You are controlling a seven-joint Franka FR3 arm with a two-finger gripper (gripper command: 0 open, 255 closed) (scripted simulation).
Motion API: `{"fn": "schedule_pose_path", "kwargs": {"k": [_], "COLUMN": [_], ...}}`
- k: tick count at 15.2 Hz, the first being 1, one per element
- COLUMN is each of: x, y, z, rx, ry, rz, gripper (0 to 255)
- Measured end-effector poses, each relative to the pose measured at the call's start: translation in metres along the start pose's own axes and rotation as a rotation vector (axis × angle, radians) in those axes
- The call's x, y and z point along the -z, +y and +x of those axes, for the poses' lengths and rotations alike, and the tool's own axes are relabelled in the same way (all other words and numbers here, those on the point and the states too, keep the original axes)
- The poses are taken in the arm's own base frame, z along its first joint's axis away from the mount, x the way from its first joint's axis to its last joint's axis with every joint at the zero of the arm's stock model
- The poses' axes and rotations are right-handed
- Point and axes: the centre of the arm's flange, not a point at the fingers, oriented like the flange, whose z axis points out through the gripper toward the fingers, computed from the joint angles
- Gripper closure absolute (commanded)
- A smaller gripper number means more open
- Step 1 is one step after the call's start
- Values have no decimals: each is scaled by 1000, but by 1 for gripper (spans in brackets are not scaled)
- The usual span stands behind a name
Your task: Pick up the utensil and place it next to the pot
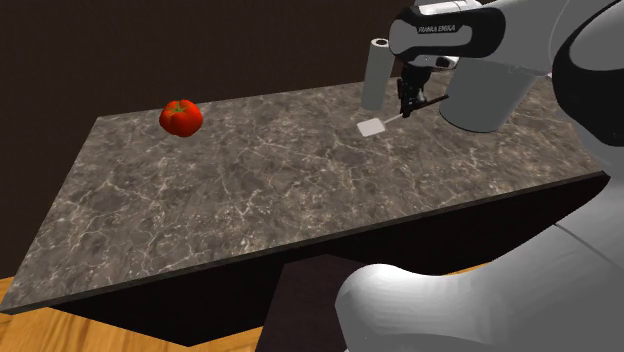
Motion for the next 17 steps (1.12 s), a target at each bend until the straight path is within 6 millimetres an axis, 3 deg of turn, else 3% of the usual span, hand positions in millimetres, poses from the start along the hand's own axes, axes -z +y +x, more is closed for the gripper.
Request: {"fn": "schedule_pose_path", "kwargs": {"k": [3,9,10,17], "x": [-15,-19,-19,-14], "y": [-1,0,0,0], "z": [0,-1,-1,-1], "rx": [0,0,0,0], "ry": [0,0,0,0], "rz": [1,0,0,0], "gripper": [255,255,0,0]}}
